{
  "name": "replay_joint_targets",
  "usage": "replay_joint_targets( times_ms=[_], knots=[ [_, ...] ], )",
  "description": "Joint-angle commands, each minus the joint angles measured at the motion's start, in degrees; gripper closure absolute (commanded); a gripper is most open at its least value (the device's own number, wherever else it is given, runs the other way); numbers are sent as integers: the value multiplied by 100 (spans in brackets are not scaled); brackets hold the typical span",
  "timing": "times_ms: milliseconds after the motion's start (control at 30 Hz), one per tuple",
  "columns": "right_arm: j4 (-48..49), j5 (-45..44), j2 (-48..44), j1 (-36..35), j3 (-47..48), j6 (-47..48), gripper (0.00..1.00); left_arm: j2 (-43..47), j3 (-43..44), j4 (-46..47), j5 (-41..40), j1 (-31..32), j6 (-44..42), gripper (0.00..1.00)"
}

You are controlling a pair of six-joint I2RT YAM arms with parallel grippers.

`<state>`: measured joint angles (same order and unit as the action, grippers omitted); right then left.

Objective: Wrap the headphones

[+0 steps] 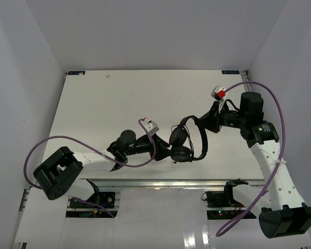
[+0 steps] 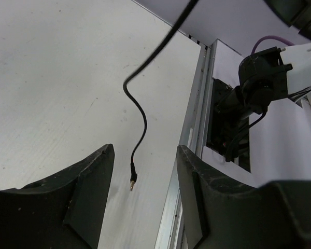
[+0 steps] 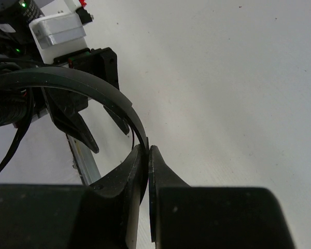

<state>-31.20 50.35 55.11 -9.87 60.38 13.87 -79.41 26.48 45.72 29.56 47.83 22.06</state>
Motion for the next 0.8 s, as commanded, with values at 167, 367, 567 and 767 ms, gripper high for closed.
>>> replay_joint_targets(
  times_ms=[167, 367, 567, 767],
  knots=[
    [257, 247, 120, -22, 251, -477, 92, -824, -440, 1772, -185, 171, 439, 28],
    [299, 256, 158, -6, 229, -526, 92, -1350, 76, 1536, -794, 482, 26, 24],
    [299, 283, 133, -6, 209, -541, 92, -1520, 334, 1262, -2060, 740, -520, 35],
    [305, 283, 134, -6, 185, -505, 92, -1087, 153, 1186, -1827, 973, -881, 33]
  ],
)
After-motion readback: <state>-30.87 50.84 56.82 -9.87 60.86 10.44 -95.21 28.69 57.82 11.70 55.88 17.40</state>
